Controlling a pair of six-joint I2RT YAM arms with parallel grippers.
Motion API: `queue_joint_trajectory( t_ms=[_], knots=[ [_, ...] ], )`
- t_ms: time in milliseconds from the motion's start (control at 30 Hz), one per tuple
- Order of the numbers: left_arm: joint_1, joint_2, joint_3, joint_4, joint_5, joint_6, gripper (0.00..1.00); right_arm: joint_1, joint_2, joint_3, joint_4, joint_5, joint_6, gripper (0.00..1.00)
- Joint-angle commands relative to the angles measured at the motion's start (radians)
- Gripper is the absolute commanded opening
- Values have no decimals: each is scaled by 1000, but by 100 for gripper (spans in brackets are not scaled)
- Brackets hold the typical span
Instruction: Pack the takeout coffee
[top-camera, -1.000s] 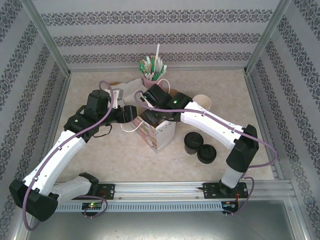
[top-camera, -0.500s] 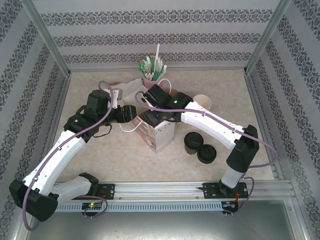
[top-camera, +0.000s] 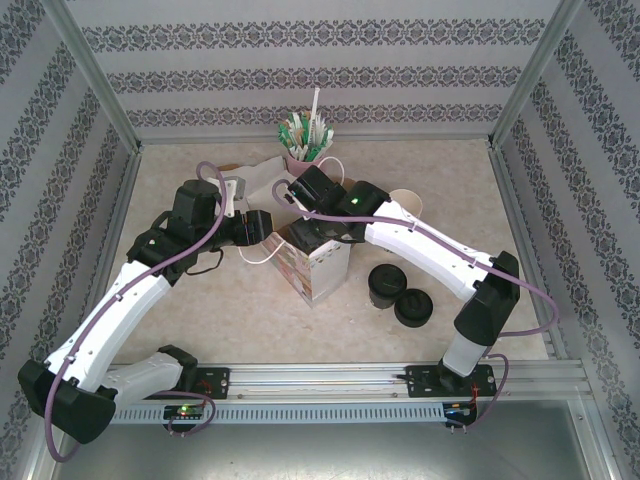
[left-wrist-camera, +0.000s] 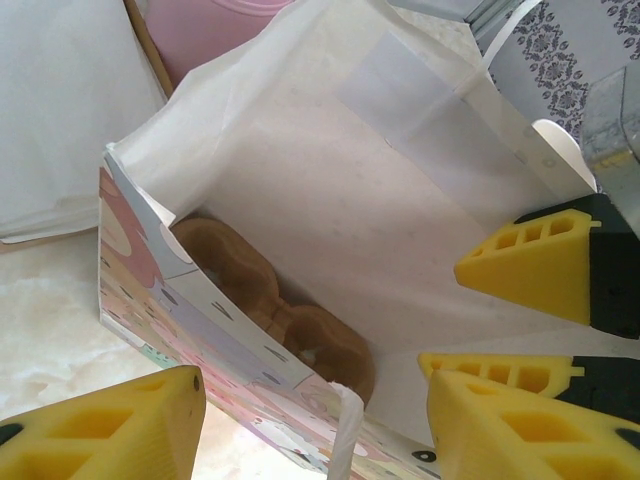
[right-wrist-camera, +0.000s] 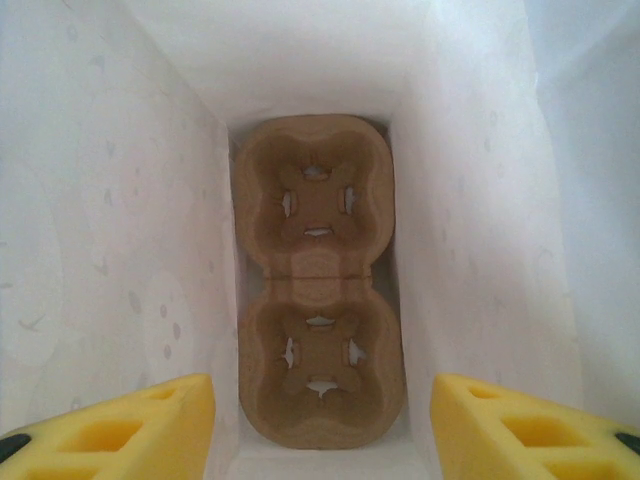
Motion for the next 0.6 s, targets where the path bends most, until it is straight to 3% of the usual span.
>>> queue_joint_trajectory(
  t_ms=[0, 567],
  knots=[
    [12, -15, 16, -32, -23, 13, 61, 16, -35, 36, -41, 1, 17, 60],
    [11, -15, 37, -49, -21, 14, 59, 30, -109, 73, -79, -1, 14, 61]
  ],
)
